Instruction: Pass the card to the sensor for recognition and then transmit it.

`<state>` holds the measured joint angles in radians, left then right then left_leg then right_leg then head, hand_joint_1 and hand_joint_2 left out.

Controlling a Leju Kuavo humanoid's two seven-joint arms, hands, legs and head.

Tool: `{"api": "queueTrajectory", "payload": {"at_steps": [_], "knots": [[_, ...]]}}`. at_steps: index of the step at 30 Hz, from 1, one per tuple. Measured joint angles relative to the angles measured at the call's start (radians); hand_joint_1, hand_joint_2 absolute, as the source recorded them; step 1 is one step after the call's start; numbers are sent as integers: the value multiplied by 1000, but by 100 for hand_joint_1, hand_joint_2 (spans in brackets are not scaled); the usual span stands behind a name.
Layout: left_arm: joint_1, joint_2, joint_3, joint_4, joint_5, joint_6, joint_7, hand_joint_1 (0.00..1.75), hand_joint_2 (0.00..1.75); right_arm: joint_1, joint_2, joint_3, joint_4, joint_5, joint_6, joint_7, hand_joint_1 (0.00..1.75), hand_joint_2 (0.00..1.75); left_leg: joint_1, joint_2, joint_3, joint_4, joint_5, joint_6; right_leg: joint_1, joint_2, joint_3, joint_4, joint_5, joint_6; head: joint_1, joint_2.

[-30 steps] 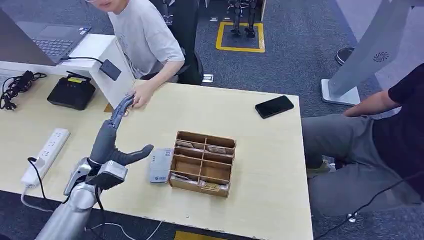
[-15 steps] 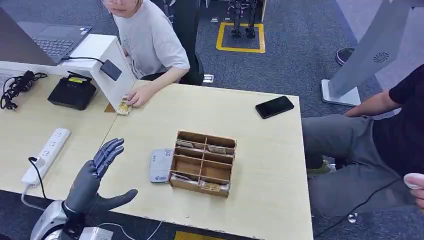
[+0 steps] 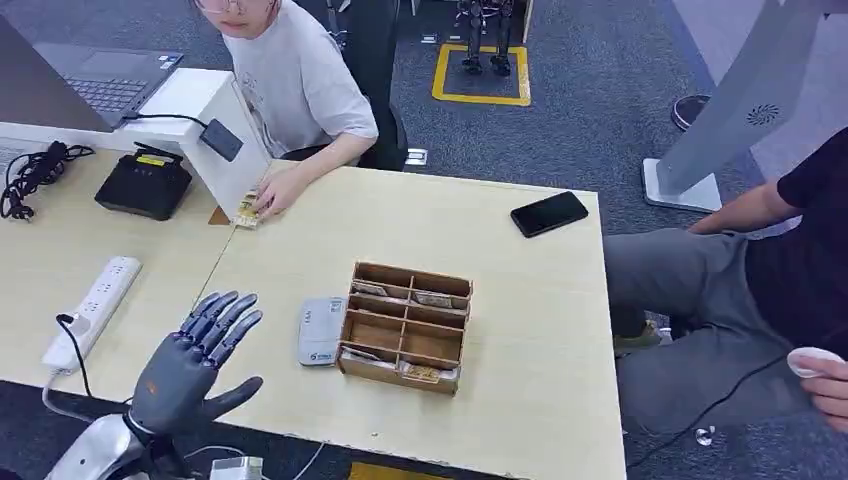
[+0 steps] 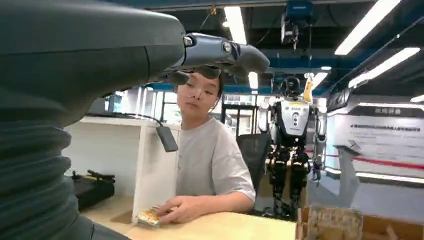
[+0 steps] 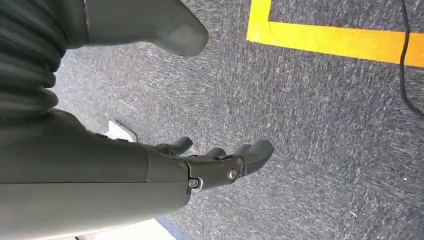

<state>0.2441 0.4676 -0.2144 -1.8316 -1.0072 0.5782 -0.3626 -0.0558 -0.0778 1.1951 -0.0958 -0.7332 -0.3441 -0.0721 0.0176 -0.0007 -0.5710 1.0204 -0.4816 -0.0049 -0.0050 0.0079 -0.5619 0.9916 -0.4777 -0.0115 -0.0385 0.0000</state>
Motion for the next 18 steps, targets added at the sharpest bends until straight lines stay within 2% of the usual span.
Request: {"api": "queueTrajectory", "payload": {"at_steps": [4, 7, 13, 18], "knots": [[-4, 26, -61, 53, -120, 88, 88, 0, 175, -3, 0, 5, 0, -7, 0, -1, 0, 175, 0, 0, 0, 0, 0, 0, 0, 0, 0, 0, 0, 0, 0, 0], [-4, 36, -106, 83, -176, 107, 142, 0, 175, -5, 0, 10, 0, -7, 5, 3, 0, 175, 0, 0, 0, 0, 0, 0, 0, 0, 0, 0, 0, 0, 0, 0], [-7, 42, -138, 113, -208, 108, 172, 0, 175, -7, 0, 21, 0, -10, 7, 5, 0, 175, 0, 0, 0, 0, 0, 0, 0, 0, 0, 0, 0, 0, 0, 0], [-9, 47, -159, 128, -196, 110, 166, 0, 175, -7, 0, 25, 0, -11, 8, 0, 0, 175, 0, 0, 0, 0, 0, 0, 0, 0, 0, 0, 0, 0, 0, 0]]}}
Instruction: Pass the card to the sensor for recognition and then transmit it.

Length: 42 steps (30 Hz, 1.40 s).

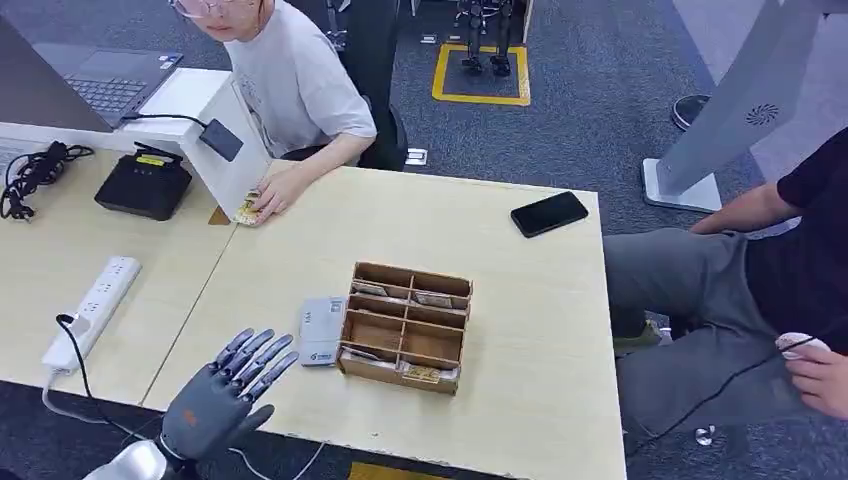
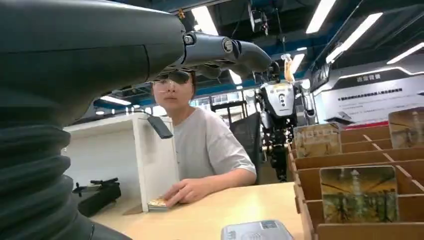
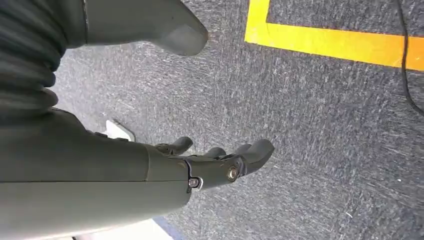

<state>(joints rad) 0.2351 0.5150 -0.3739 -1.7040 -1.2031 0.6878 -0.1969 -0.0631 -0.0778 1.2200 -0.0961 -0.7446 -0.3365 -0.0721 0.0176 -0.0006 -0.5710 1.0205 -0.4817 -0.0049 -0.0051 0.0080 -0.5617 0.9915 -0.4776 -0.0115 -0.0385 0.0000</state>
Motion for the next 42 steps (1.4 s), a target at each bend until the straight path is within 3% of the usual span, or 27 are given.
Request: {"api": "queueTrajectory", "payload": {"at_steps": [6, 12, 19, 24, 33, 42], "knots": [[-3, 16, -76, 19, 53, 0, -38, 0, 175, -1, 0, 5, 0, -9, 5, 6, 0, 175, 0, 0, 0, 0, 0, 0, 0, 0, 0, 0, 0, 0, 0, 0], [-31, -2, -165, 62, 54, 0, -16, 0, 175, -4, 0, 7, 0, -18, 2, 5, 0, 175, 0, 0, 0, 0, 0, 0, 0, 0, 0, 0, 0, 0, 0, 0], [-38, -23, -194, 85, 44, 0, -15, 0, 175, -5, 0, 16, 0, -21, 3, 8, 0, 175, 0, 0, 0, 0, 0, 0, 0, 0, 0, 0, 0, 0, 0, 0], [-78, -89, -213, 117, 34, 0, -14, 0, 175, -6, 0, 26, -1, -31, 3, 13, 0, 175, -1, -1, 0, 0, 0, 0, -1, -1, 0, 0, 0, 0, 0, 0], [-183, -282, -242, 187, 87, 0, 48, 0, 175, -8, 1, 35, -5, -40, 0, 23, 0, 175, -2, -1, 0, 1, 1, 1, -1, -2, 0, 0, 1, 1, 0, 0], [-223, -331, -242, 213, 78, 0, 71, 0, 175, -7, 1, 51, -6, -40, -1, 27, 0, 175, -2, -1, 0, 1, 1, 1, -1, -1, 0, 0, 1, 1, 0, 0]]}}
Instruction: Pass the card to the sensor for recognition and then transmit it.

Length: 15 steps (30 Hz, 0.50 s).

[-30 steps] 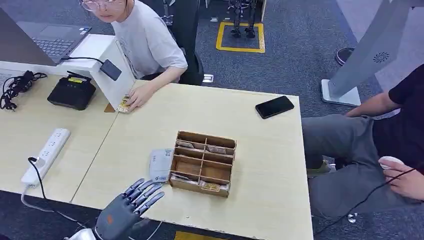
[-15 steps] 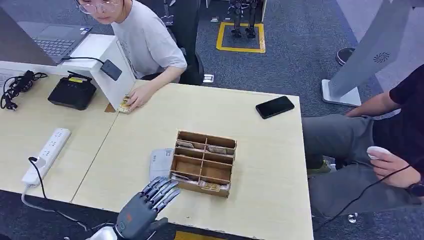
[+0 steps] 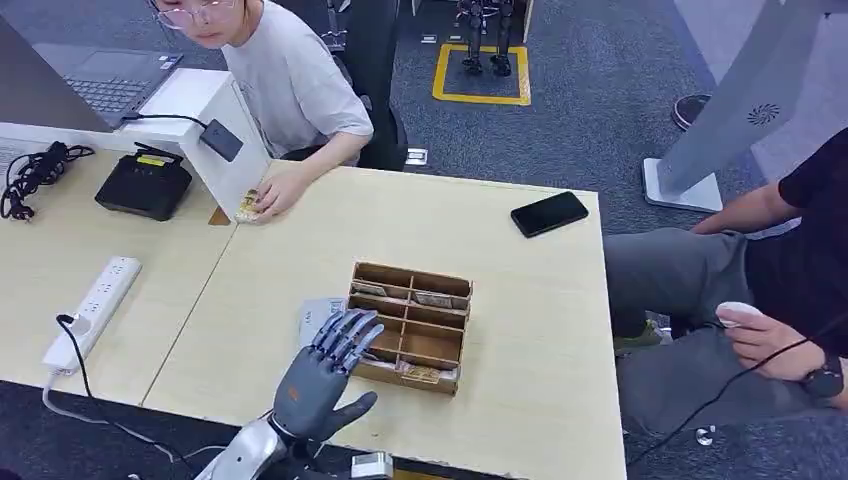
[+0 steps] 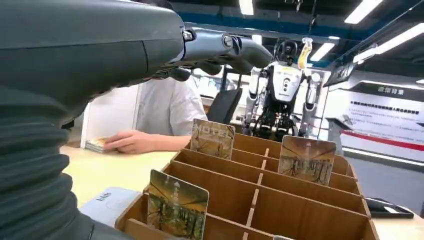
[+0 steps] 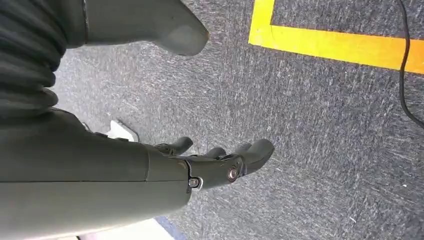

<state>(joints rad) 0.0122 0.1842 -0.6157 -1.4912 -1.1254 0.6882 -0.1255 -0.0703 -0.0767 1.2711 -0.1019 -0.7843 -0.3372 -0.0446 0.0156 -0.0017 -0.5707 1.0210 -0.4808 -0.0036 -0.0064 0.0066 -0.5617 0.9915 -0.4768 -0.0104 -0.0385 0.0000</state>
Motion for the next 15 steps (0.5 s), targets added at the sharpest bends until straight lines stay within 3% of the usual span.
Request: {"api": "queueTrajectory", "payload": {"at_steps": [15], "knots": [[-27, 2, 6, 108, -112, 0, 26, 0, 175, 0, 0, 25, 0, 0, 1, -5, 0, 175, 0, 0, 0, 0, 0, 0, 0, 0, 0, 0, 0, 0, 0, 0]]}}
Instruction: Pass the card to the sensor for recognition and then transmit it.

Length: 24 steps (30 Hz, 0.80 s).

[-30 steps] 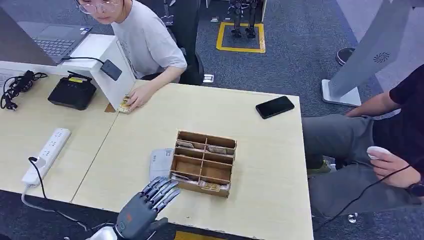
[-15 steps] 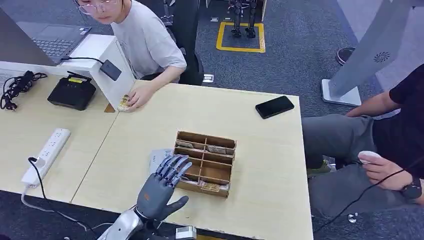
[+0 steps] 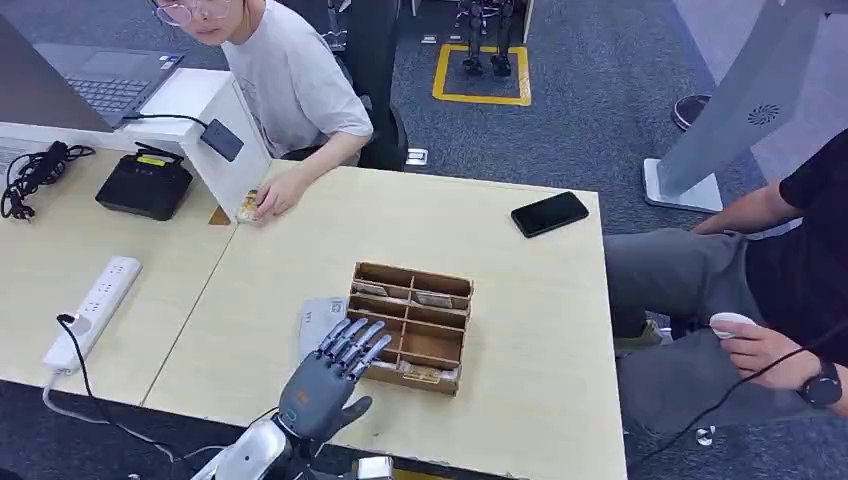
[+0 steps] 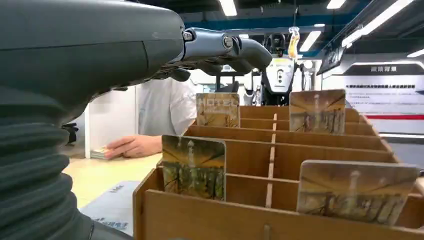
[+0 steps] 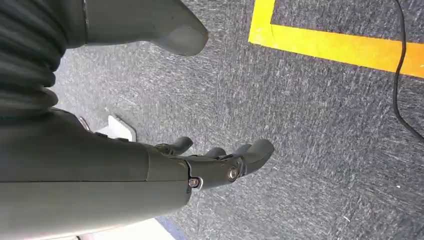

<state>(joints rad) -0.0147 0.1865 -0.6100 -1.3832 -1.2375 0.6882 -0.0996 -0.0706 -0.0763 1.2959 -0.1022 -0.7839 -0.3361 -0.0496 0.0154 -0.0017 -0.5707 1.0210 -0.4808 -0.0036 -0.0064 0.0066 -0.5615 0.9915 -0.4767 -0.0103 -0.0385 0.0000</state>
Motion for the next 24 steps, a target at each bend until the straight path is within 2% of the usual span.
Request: {"api": "queueTrajectory", "payload": {"at_steps": [4, 9, 24], "knots": [[0, 5, 12, 13, -1, 0, 0, 0, 175, 0, 0, 3, 0, 0, 2, 6, 0, 175, 0, 0, 0, 0, 0, 0, 0, 0, 0, 0, 0, 0, 0, 0], [0, 4, 31, 16, -87, 0, 35, 0, 175, 0, 0, 5, 0, 0, 2, 11, 0, 175, 0, 0, 0, 0, 0, 0, 0, 0, 0, 0, 0, 0, 0, 0], [0, -21, 90, 18, -82, 0, 36, 0, 175, 0, 0, 13, 0, -11, -2, 0, 0, 175, 0, 0, 0, 0, 0, 0, 0, 0, 0, 0, 0, 0, 0, 0]]}}
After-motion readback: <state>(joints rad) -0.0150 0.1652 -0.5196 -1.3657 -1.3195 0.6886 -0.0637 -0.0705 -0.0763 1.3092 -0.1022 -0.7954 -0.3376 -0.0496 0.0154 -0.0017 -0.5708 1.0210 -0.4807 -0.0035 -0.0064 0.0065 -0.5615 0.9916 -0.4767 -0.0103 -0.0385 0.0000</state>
